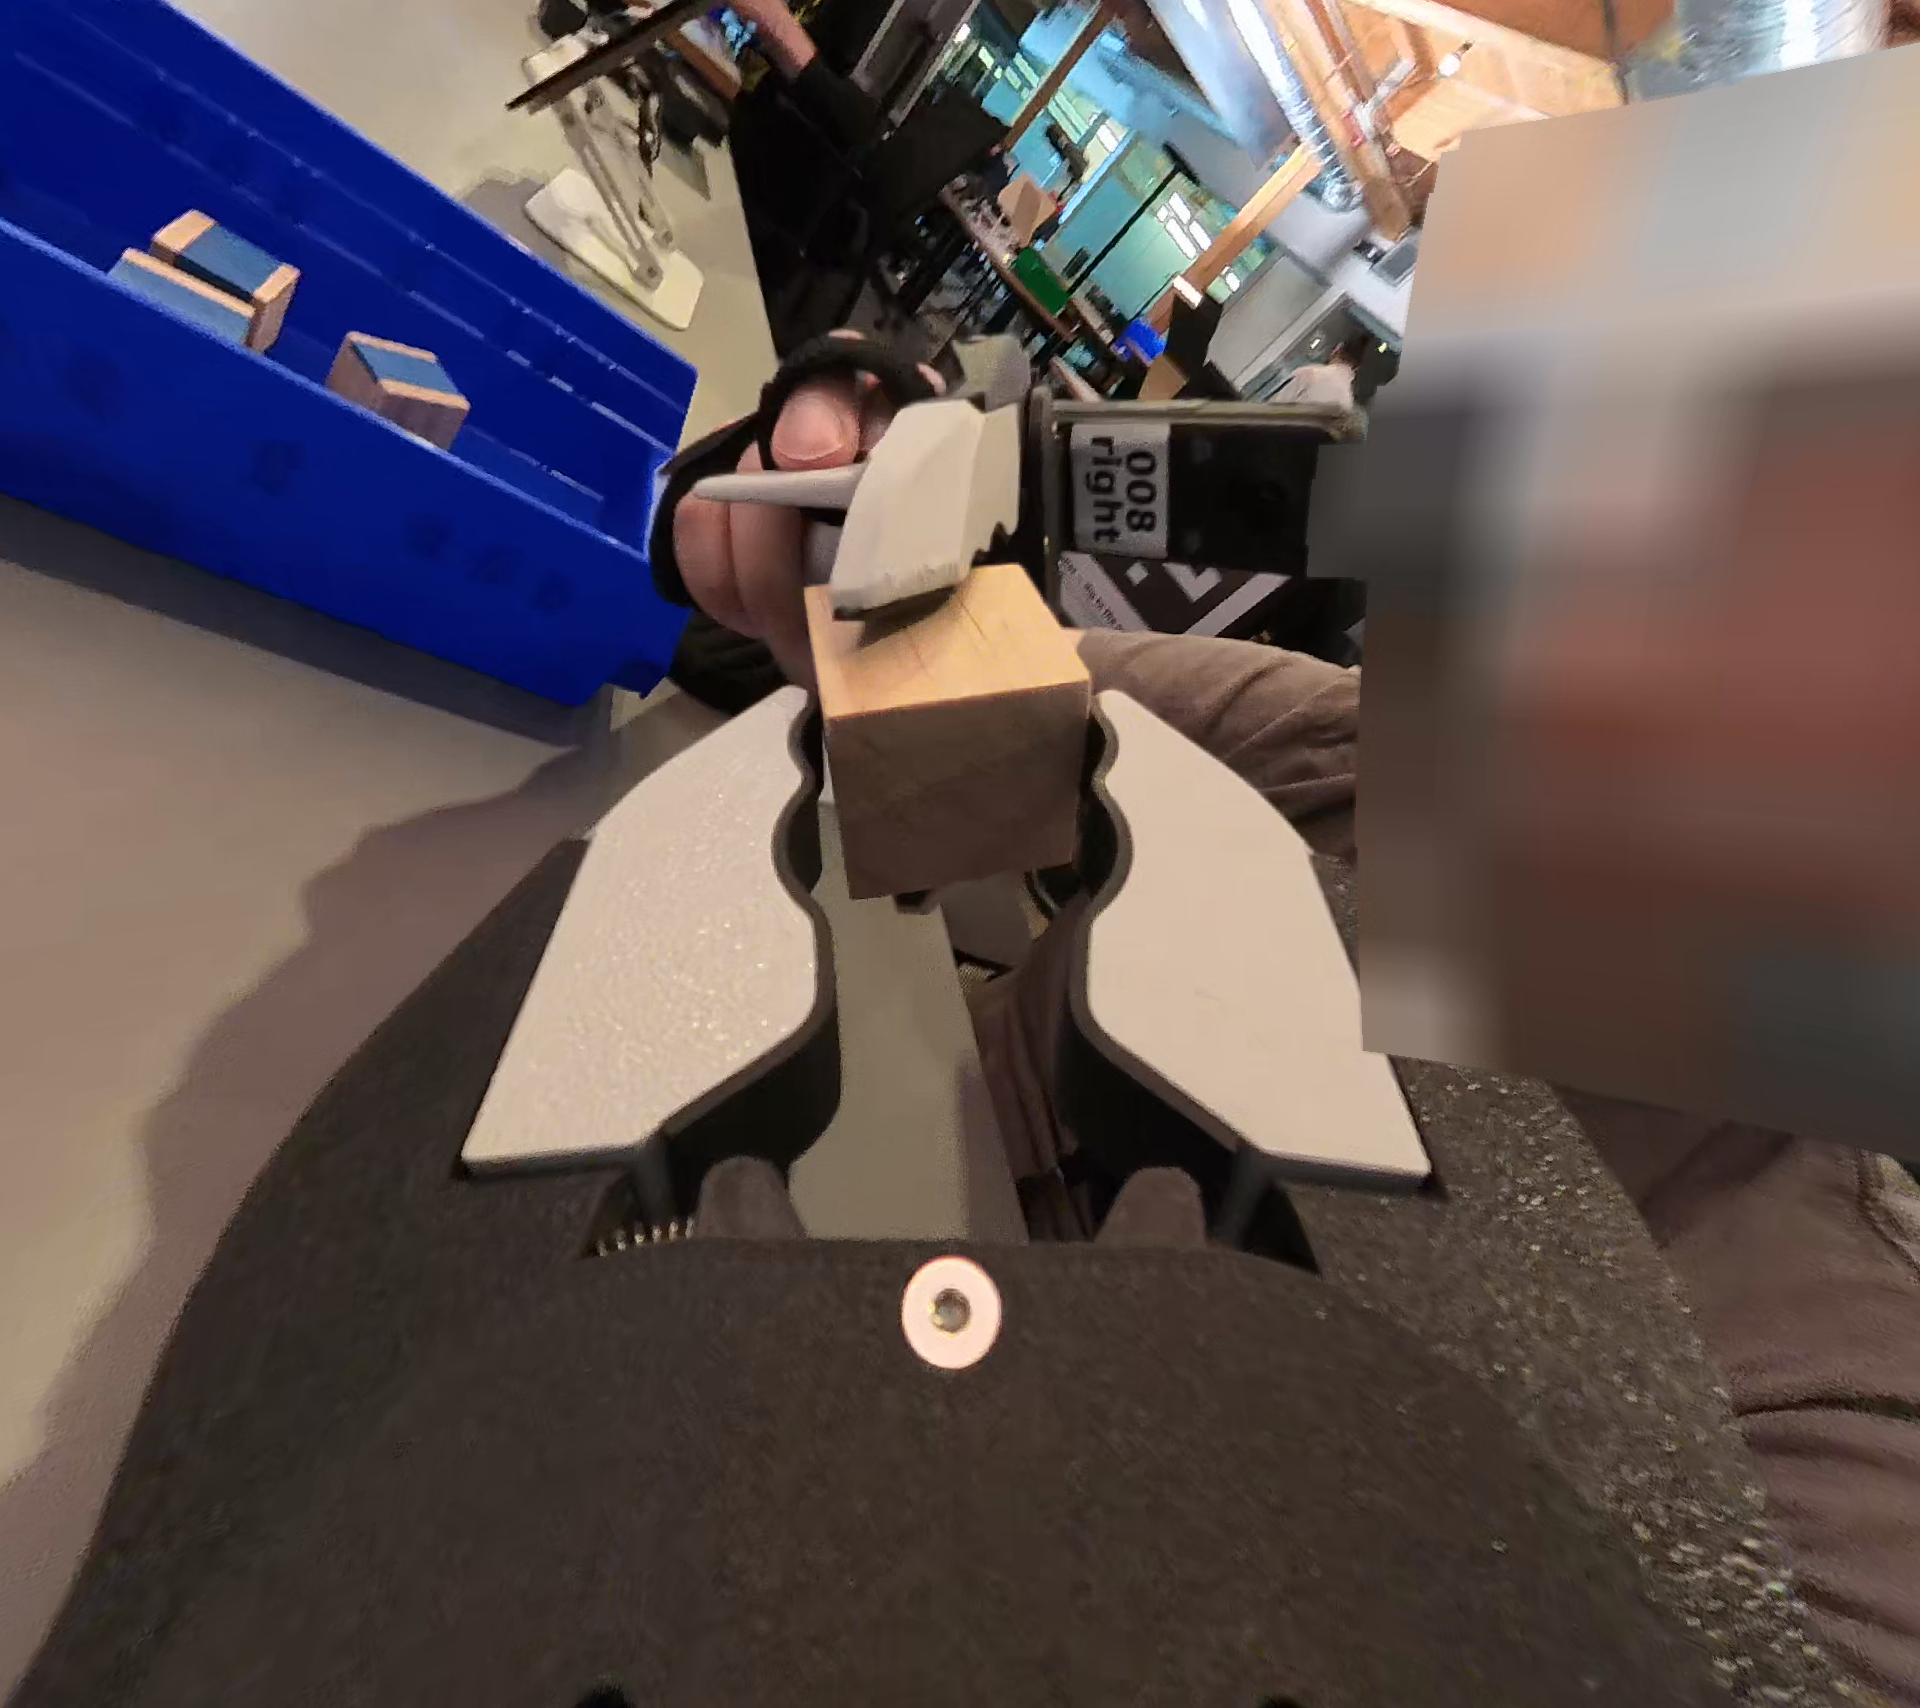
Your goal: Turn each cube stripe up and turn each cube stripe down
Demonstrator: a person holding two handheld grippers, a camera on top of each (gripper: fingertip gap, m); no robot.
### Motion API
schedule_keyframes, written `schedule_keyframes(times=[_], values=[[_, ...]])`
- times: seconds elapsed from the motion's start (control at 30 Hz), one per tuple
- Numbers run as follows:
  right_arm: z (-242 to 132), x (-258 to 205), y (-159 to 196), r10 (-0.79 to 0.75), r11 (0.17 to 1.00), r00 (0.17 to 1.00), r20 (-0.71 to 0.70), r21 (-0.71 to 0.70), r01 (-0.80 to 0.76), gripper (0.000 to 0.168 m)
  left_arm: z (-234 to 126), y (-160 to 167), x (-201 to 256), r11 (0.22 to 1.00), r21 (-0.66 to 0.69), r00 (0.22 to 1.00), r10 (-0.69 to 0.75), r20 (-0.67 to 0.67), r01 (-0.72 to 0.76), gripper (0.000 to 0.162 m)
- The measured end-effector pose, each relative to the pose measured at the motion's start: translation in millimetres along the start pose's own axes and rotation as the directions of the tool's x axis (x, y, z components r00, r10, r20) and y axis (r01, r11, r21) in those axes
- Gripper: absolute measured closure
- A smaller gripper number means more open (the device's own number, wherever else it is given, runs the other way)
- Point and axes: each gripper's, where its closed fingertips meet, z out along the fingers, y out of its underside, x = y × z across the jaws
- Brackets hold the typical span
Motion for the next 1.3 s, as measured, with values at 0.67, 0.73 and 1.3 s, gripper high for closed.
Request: schedule_keyframes(times=[0.67, 0.73, 1.3], values=[[-230.1, 41.5, 245.3, 0.564, 0.094, 0.808, -0.171, -0.959, -0.269, 0.121, -72.9, -12.2, -4.9, 0.996, 0.001, 0.928, 0.081, 0.365, -0.087, 0.122], [-228.5, 28.9, 263.5, 0.625, 0.036, 0.759, -0.184, -0.964, -0.264, 0.121, -78.7, -11.3, -3.4, 0.996, -0.007, 0.919, 0.087, 0.384, -0.091, 0.126], [-221.4, 9.6, 308.9, 0.619, -0.093, 0.764, -0.183, -0.983, -0.159, 0.113, -233.0, 103.0, -48.7, 0.900, -0.106, 0.408, -0.085, 0.909, 0.423, 0.113]])
